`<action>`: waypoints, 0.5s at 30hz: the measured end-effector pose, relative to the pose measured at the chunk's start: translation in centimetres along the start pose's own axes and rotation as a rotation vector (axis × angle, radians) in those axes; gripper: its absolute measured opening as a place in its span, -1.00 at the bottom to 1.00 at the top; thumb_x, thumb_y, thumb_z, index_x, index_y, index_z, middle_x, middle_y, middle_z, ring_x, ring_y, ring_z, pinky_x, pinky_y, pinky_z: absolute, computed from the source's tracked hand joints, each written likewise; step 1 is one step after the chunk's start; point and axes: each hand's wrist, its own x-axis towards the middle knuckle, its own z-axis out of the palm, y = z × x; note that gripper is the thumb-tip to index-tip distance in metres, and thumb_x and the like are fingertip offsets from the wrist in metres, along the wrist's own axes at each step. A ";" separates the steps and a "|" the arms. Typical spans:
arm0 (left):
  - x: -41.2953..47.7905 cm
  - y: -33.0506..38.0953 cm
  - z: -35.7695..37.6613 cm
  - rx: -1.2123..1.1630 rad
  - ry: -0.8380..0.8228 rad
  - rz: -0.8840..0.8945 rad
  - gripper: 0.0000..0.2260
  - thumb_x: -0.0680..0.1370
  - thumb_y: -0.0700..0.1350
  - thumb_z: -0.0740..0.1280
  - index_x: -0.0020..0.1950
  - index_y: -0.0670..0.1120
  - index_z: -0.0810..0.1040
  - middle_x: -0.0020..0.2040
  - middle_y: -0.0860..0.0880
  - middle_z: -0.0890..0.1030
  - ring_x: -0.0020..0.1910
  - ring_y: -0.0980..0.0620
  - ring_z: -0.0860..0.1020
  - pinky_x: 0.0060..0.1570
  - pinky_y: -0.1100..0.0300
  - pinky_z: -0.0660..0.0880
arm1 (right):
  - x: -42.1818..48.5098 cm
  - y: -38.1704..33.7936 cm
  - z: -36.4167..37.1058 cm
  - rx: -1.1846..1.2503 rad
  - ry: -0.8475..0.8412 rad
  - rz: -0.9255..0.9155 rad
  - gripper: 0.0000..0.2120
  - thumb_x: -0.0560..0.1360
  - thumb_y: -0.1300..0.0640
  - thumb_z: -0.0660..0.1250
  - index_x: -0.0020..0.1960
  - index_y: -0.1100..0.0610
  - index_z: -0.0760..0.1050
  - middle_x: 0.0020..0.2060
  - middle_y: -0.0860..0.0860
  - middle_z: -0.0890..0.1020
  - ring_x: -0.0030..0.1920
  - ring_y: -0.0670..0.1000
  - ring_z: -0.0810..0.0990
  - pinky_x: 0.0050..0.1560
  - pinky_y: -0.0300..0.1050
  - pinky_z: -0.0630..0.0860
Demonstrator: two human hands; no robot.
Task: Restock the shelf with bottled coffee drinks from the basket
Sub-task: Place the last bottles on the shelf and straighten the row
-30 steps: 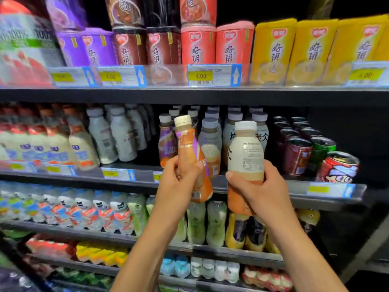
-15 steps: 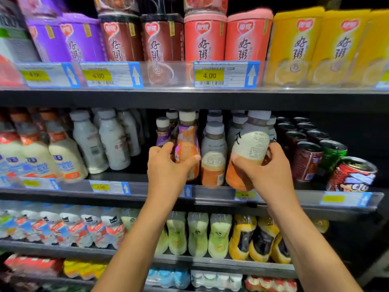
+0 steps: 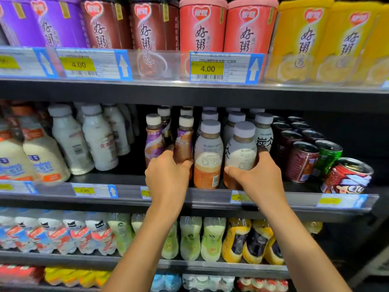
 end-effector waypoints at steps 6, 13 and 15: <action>-0.2 0.2 0.6 0.062 0.030 0.017 -0.66 0.49 0.00 0.46 0.11 -0.22 0.57 0.11 -0.18 0.50 0.05 -0.27 0.52 0.02 -0.02 0.39 | 0.5 0.1 0.4 -0.138 -0.003 -0.012 -0.39 0.31 -0.16 0.57 0.16 0.19 0.47 0.10 0.10 0.50 0.16 0.12 0.48 0.01 -0.12 0.39; -0.1 0.5 1.1 0.159 0.037 0.047 -0.77 0.49 -0.06 0.42 -0.08 -0.20 0.49 -0.10 -0.18 0.59 -0.04 -0.24 0.53 -0.13 -0.03 0.43 | 0.6 0.2 0.4 -0.142 -0.013 -0.010 -0.36 0.31 -0.18 0.56 0.20 0.17 0.45 0.13 0.10 0.51 0.18 0.12 0.48 0.02 -0.12 0.39; -0.1 0.5 1.0 0.199 0.041 0.041 -0.76 0.49 -0.03 0.41 -0.10 -0.19 0.49 -0.12 -0.17 0.60 -0.05 -0.25 0.54 -0.21 0.03 0.38 | 0.5 0.2 0.4 -0.142 -0.010 -0.008 -0.36 0.31 -0.18 0.56 0.19 0.17 0.44 0.14 0.10 0.50 0.19 0.12 0.48 0.04 -0.09 0.41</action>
